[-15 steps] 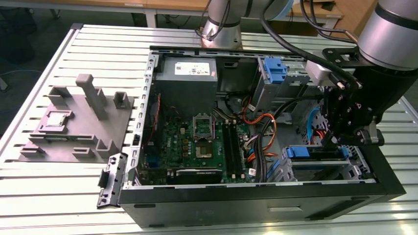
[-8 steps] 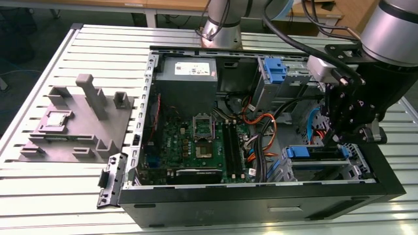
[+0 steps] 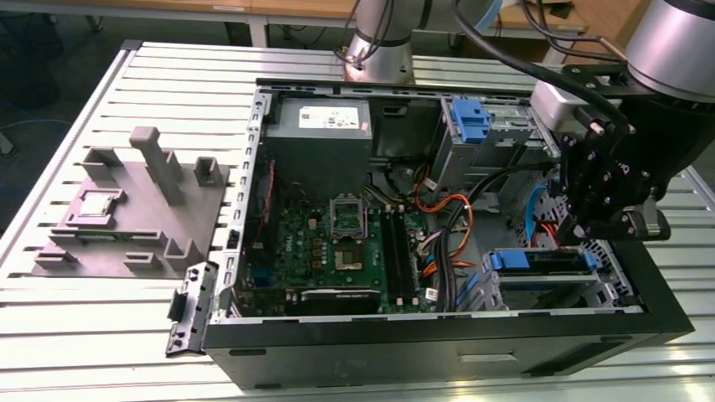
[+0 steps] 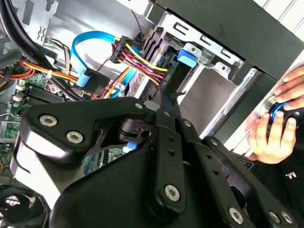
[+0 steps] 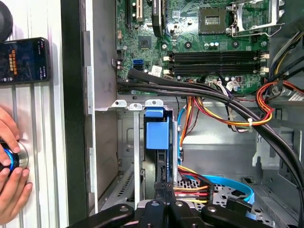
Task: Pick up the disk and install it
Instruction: 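Insert the second disk wire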
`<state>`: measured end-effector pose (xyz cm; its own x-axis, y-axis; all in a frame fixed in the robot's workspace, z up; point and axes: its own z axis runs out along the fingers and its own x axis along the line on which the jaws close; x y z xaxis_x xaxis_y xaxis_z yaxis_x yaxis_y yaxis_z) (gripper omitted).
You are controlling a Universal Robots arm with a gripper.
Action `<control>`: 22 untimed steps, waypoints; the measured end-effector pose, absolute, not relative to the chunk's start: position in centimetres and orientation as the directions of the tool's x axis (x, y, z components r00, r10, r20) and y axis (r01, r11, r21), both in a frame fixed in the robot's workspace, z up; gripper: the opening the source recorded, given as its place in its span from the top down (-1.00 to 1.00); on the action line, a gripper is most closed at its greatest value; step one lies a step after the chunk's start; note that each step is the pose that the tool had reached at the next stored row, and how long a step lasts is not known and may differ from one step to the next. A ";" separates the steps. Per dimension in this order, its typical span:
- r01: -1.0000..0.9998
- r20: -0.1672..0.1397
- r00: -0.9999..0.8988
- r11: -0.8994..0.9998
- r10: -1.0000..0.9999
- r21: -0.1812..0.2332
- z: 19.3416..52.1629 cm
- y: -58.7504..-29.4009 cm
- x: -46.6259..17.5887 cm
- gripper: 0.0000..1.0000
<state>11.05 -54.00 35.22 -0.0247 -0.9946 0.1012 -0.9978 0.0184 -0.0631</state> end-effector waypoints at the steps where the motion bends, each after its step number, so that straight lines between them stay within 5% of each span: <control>1: -0.998 0.101 -0.025 0.018 -0.995 -0.063 35.3 -54.0 11.1 0.80; 22: -0.998 0.101 -0.024 0.018 -0.995 -0.057 36.8 -53.5 11.1 0.80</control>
